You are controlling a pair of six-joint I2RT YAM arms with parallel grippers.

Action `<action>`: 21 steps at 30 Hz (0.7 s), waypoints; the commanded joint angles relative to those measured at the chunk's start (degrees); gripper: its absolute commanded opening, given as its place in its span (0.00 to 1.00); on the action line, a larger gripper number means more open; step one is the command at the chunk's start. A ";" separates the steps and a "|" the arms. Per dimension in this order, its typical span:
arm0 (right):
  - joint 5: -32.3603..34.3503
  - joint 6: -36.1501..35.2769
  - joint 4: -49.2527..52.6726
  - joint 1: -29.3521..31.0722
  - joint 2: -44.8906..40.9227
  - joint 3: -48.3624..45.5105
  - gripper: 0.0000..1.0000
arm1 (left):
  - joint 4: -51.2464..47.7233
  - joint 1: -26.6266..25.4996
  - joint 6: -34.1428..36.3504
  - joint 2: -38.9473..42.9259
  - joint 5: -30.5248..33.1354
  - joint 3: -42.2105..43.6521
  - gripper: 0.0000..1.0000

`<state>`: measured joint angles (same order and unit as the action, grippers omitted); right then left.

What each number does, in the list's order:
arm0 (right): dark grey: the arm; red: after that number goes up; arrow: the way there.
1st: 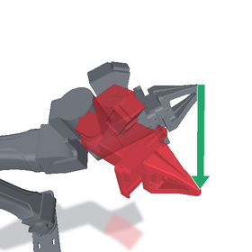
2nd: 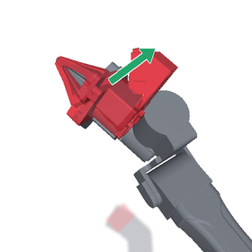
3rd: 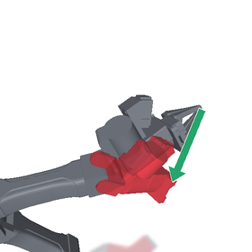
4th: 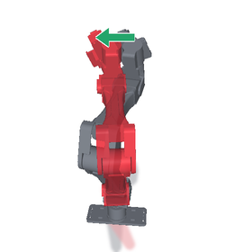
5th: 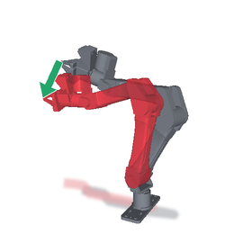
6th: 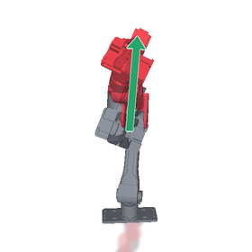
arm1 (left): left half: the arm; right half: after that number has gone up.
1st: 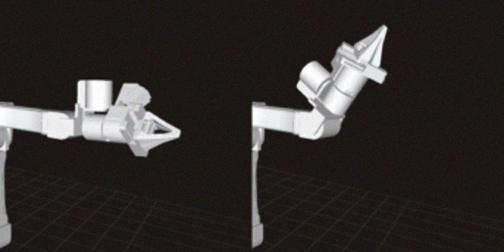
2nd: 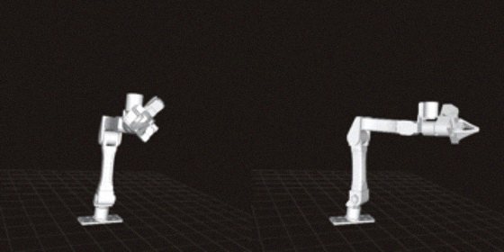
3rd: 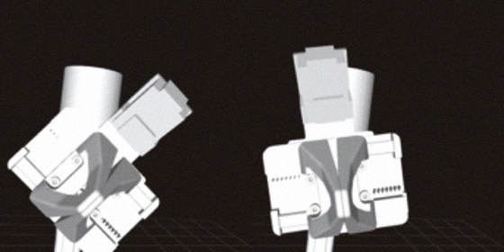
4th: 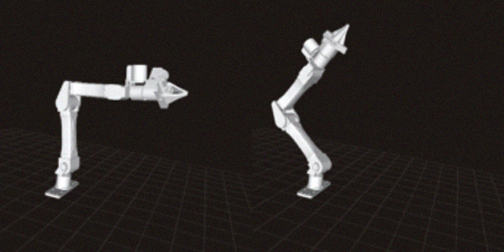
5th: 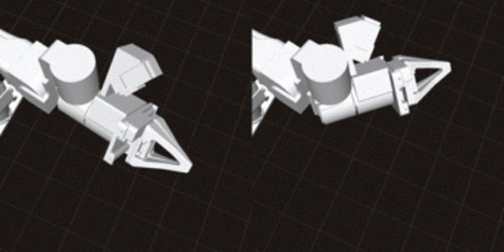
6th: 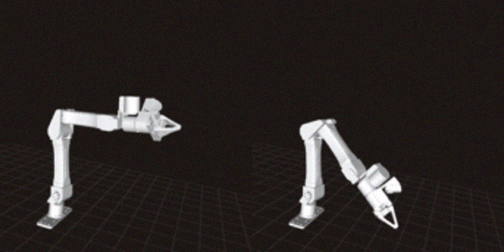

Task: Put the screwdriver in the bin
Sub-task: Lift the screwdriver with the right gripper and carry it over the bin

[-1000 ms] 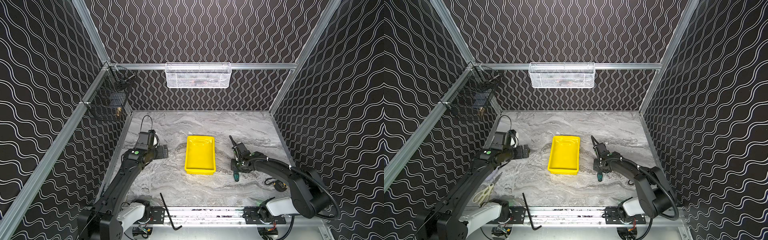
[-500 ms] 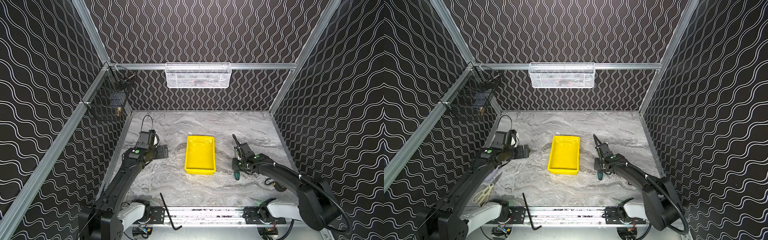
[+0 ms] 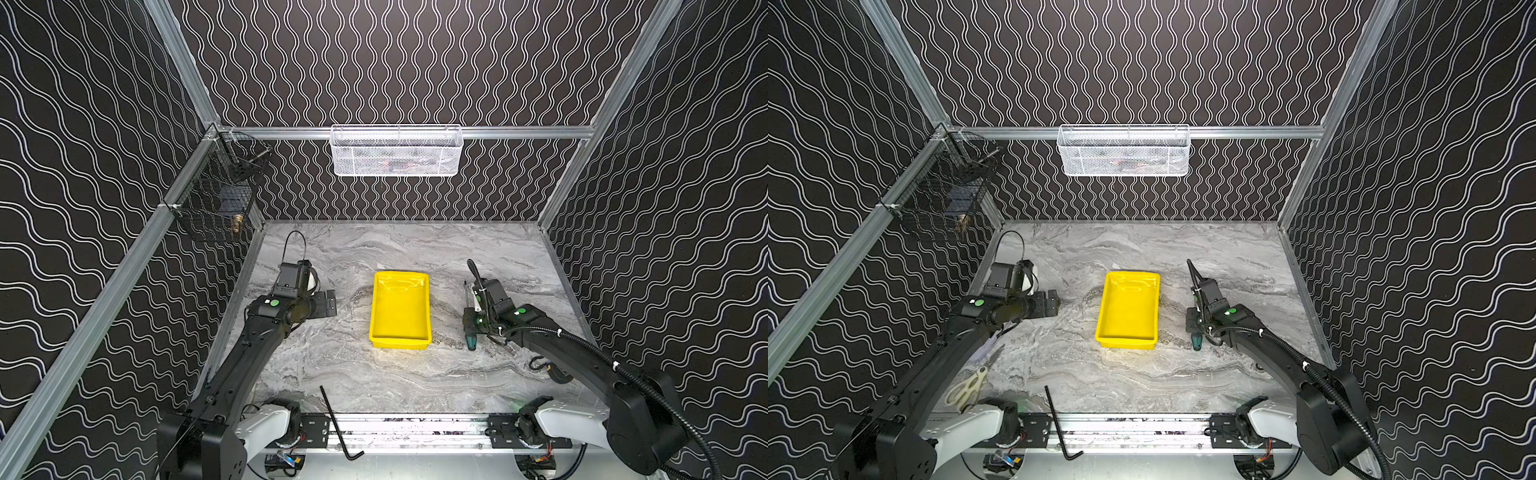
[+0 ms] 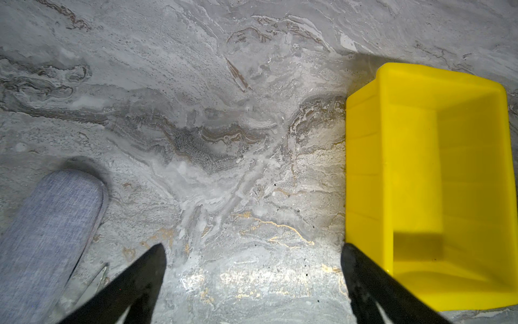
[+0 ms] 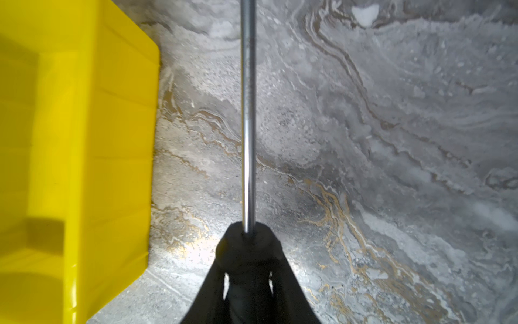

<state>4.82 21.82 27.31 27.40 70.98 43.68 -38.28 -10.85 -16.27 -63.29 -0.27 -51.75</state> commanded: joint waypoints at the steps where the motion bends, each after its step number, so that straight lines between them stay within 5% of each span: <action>1: -0.65 -0.72 1.07 0.61 -0.29 1.59 0.09 | -0.30 0.04 -0.28 0.18 0.62 -0.55 0.99; 21: -0.48 -4.27 5.00 14.25 11.26 21.84 0.09 | 2.13 5.87 -0.91 -1.40 -7.72 -0.33 0.99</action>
<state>4.19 18.74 31.99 40.16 80.09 62.89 -38.04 -5.76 -16.51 -64.66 -5.54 -51.86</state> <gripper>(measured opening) 0.265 0.989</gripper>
